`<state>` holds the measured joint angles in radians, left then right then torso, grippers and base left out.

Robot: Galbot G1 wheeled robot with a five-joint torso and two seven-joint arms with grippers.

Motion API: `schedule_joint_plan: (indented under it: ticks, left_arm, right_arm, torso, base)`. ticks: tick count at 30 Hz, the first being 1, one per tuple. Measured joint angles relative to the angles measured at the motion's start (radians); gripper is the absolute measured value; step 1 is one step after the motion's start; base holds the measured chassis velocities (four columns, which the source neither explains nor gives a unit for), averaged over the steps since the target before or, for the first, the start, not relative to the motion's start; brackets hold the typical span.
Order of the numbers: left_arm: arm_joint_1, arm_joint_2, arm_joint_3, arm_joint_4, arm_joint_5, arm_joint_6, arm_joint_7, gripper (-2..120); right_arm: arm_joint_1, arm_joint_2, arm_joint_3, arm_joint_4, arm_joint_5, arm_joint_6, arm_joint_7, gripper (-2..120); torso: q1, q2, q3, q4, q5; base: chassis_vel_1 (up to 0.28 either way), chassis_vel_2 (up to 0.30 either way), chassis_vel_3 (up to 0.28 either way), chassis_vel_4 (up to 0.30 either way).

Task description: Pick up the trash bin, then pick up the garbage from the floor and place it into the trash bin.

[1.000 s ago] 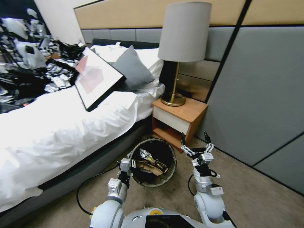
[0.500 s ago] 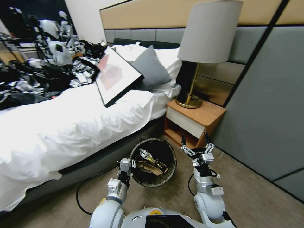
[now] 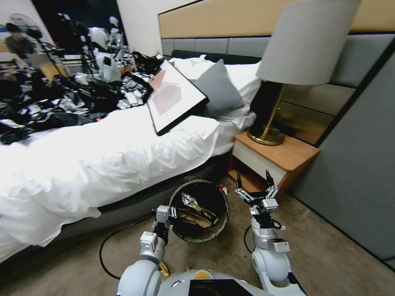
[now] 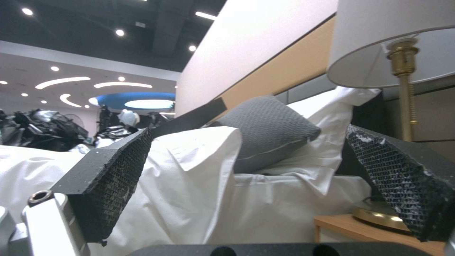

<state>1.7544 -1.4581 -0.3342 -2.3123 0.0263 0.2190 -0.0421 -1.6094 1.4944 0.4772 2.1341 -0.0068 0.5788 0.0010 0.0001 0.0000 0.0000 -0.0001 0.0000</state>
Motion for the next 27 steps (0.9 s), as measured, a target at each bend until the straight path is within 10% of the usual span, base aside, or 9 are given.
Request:
schedule_joint_plan:
  ticks: [27]
  left_arm:
    - [-0.001,0.003,0.003,0.004,0.001,-0.011,-0.005,0]
  right_arm:
    - [0.009,0.0,0.01,0.004,0.0,-0.003,-0.014,100]
  torso:
    - [0.0,0.0,0.0,-0.0002,0.0]
  base:
    - [0.06,0.06,0.06,0.063]
